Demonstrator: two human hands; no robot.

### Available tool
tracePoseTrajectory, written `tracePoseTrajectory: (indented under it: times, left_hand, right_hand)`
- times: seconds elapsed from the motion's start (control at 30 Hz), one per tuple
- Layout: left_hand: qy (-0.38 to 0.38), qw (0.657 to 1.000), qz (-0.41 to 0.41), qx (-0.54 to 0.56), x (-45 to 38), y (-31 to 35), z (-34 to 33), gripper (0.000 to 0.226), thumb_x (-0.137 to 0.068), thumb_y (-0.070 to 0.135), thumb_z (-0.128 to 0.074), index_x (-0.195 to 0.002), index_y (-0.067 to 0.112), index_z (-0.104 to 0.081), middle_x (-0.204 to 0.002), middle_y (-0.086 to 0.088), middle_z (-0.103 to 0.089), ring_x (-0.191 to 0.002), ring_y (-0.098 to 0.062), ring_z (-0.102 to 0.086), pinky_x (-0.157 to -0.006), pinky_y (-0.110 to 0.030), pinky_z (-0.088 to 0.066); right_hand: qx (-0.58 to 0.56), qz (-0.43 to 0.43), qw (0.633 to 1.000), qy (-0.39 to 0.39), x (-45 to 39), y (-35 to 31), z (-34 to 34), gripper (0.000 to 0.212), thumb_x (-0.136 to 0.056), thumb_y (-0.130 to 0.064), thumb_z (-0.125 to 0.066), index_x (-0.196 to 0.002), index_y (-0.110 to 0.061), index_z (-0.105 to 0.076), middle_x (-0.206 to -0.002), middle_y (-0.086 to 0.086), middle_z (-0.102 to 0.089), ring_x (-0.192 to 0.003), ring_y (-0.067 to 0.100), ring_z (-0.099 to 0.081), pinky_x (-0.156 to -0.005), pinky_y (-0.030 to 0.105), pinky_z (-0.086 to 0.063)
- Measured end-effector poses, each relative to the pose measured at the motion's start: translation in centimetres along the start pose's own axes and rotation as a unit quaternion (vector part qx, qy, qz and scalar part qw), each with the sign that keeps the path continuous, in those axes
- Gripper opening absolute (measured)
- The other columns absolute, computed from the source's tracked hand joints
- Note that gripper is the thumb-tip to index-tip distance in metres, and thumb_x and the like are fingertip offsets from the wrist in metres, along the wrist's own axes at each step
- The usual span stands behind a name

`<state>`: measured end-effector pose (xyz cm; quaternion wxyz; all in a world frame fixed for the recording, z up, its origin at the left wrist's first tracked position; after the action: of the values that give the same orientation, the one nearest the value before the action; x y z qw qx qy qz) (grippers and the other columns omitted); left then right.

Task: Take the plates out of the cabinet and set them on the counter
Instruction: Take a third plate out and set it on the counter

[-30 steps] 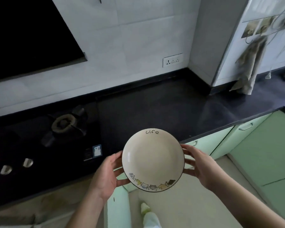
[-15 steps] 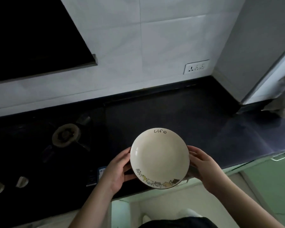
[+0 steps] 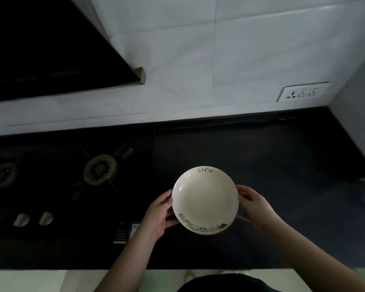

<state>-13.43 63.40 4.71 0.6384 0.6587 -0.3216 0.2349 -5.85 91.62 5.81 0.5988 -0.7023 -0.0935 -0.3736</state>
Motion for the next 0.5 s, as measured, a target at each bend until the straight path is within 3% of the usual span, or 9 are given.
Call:
tracePoseTrajectory:
  times: [0.2, 0.5]
  left_hand:
    - [0.018, 1.0, 0.002, -0.003, -2.4, 0.4, 0.3, 0.028, -0.1, 0.018, -0.054, -0.103, 0.043, -0.068, -0.109, 0.004, -0.074, -0.1, -0.021, -0.071, -0.064, -0.046, -0.06]
    - [0.044, 0.999, 0.014, -0.003, -5.1, 0.6, 1.1, 0.032, -0.099, 0.014, -0.055, -0.098, 0.043, -0.069, -0.111, 0.003, -0.071, -0.102, -0.024, -0.067, -0.064, -0.049, -0.061]
  right_hand:
    - [0.005, -0.008, 1.0, -0.006, -3.2, 0.2, -0.8, 0.027, -0.095, -0.012, -0.056, -0.118, -0.025, -0.062, -0.116, 0.0, -0.066, -0.1, 0.022, -0.068, -0.067, 0.037, -0.061]
    - [-0.009, -0.02, 1.0, -0.016, -5.8, 0.6, -1.7, 0.026, -0.096, -0.008, -0.055, -0.115, -0.024, -0.063, -0.115, 0.002, -0.067, -0.099, 0.023, -0.068, -0.064, 0.034, -0.06]
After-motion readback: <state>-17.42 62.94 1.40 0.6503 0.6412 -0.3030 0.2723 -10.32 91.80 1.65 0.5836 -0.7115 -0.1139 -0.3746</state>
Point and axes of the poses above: each hand's wrist, its own x-axis away from the middle knuckle, its own z-axis out of the back of the hand, y = z × x, the point moved 10 cm from there along -x, towards the middle knuckle
